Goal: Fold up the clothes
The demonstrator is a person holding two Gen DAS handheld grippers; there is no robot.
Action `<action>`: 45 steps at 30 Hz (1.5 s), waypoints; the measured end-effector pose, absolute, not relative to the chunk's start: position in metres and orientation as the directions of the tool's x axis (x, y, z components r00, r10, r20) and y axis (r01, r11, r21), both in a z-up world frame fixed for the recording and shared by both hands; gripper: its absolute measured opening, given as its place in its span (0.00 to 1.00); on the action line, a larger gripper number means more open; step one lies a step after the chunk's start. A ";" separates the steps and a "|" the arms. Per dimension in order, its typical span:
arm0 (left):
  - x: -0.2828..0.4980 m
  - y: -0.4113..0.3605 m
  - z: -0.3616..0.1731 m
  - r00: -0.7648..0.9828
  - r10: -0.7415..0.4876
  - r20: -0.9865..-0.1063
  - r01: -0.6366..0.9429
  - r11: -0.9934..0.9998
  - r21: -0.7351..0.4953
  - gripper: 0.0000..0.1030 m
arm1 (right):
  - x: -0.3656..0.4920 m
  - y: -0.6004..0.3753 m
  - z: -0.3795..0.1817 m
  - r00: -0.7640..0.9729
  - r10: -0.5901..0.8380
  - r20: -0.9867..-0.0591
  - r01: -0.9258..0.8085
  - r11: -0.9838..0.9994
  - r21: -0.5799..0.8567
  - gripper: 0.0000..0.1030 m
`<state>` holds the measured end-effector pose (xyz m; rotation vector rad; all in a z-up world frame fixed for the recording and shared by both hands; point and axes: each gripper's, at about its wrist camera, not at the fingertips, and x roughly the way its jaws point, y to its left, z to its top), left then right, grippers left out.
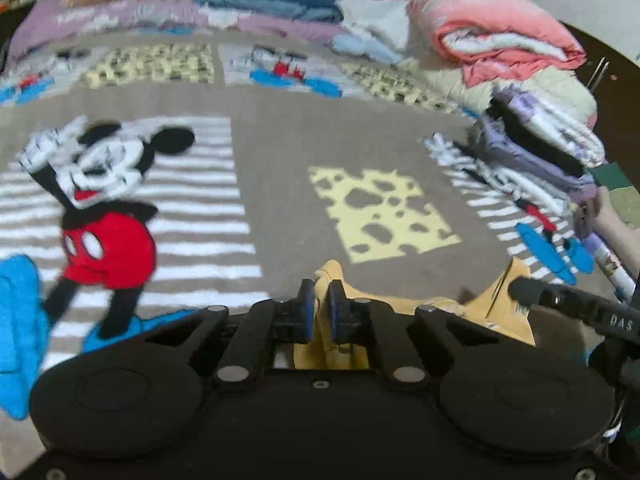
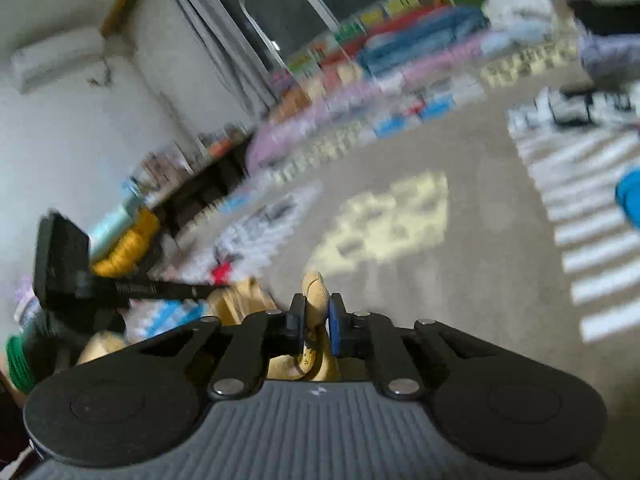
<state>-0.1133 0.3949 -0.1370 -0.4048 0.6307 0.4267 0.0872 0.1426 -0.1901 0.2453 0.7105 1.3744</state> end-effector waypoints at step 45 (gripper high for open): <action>-0.290 0.260 0.054 0.906 0.323 -0.273 -0.318 0.946 0.063 0.04 | -0.057 0.011 0.068 -0.002 0.990 -0.144 -1.000 0.002 0.030 0.11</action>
